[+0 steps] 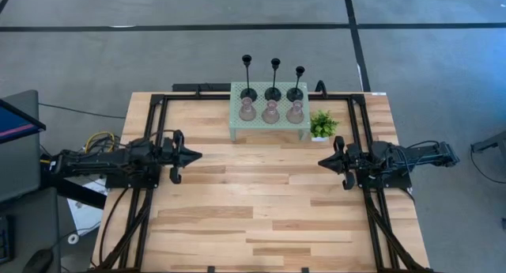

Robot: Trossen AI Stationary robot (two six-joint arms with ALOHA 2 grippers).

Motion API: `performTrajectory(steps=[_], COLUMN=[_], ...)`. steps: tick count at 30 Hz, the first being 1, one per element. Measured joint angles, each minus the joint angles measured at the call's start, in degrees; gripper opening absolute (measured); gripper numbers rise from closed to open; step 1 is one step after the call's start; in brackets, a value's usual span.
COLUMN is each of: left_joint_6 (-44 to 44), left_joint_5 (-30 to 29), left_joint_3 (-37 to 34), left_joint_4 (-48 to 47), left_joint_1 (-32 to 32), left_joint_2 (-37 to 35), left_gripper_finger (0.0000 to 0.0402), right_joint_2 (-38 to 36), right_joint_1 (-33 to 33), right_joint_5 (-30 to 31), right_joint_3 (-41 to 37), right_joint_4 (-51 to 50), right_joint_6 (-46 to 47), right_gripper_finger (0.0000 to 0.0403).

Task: Pick & Place candle stick holders
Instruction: Return to Home Position

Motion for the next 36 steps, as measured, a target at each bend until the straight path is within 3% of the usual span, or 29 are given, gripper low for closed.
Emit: performTrajectory(steps=[36], left_joint_6=[1.5], left_joint_5=[0.0], left_joint_3=[0.0], left_joint_4=[-1.5], left_joint_1=[0.0], left_joint_2=[-0.6], left_gripper_finger=[0.0017], right_joint_2=[0.0], right_joint_1=[0.0], right_joint_5=[0.0], right_joint_3=[0.0], right_joint_4=[0.0], right_joint_6=[0.0], right_gripper_finger=[0.0000])
